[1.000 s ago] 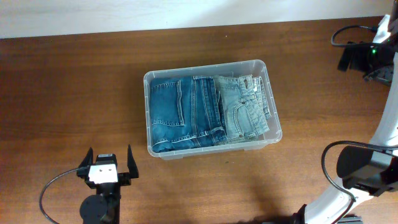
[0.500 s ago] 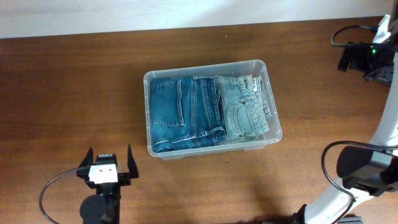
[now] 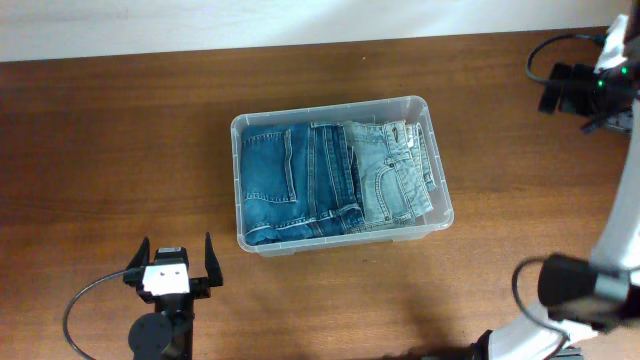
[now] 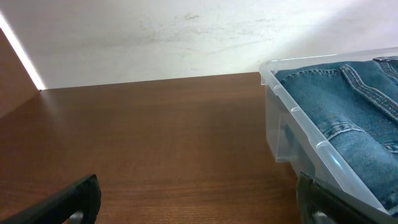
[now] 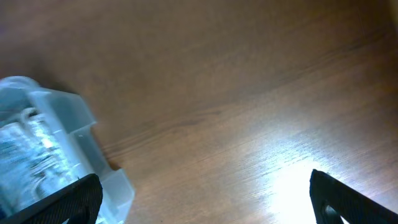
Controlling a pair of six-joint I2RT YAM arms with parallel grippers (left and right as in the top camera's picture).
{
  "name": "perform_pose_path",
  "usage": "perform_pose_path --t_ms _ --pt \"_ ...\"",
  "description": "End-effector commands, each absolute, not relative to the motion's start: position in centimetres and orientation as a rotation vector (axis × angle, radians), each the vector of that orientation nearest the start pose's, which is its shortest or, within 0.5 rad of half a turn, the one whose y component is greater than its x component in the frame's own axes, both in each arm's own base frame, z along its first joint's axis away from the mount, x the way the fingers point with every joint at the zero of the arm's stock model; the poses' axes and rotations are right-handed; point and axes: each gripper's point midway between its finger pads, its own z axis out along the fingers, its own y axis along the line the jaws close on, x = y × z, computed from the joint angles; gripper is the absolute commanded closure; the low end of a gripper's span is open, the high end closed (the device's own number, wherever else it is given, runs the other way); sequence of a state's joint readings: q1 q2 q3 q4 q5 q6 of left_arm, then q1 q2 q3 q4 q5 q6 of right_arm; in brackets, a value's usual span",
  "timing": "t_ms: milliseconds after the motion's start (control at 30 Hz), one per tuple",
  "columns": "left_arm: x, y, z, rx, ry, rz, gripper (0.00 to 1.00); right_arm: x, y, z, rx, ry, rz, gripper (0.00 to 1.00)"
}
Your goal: Pack container
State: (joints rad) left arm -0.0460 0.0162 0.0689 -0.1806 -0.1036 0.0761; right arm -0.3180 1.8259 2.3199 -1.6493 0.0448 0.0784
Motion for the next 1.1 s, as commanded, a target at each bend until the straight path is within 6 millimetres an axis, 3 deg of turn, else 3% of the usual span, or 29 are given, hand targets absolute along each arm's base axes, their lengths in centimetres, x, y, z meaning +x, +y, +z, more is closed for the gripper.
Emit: perform_pose_path --t_ms 0,167,367,567,600,800,933,1067 --pt "24.1 0.6 15.5 0.046 1.7 0.121 0.0 32.4 -10.5 36.5 0.492 2.53 -0.146 0.01" --pt "24.1 0.6 15.5 0.046 1.7 0.121 0.01 29.0 -8.2 40.7 0.419 2.399 -0.138 0.02" --pt "24.1 0.6 15.5 0.046 1.7 0.121 0.0 23.4 -3.8 45.8 0.258 2.215 -0.083 0.02" --pt "24.1 0.6 15.5 0.046 1.7 0.121 0.01 16.7 -0.7 49.3 0.101 2.033 0.007 0.02" --pt "24.1 0.6 15.5 0.046 1.7 0.121 0.01 14.2 -0.2 50.1 0.065 1.97 0.034 0.01" --pt "24.1 0.6 15.5 0.046 1.7 0.121 0.01 6.6 -0.1 51.5 -0.011 1.788 0.109 0.01" --pt "24.1 0.6 15.5 0.046 1.7 0.121 0.01 2.3 -0.7 50.8 -0.019 1.709 0.128 0.02" --pt "24.1 0.6 15.5 0.046 1.7 0.121 0.0 -1.0 -0.8 48.8 -0.033 1.671 0.155 0.02"
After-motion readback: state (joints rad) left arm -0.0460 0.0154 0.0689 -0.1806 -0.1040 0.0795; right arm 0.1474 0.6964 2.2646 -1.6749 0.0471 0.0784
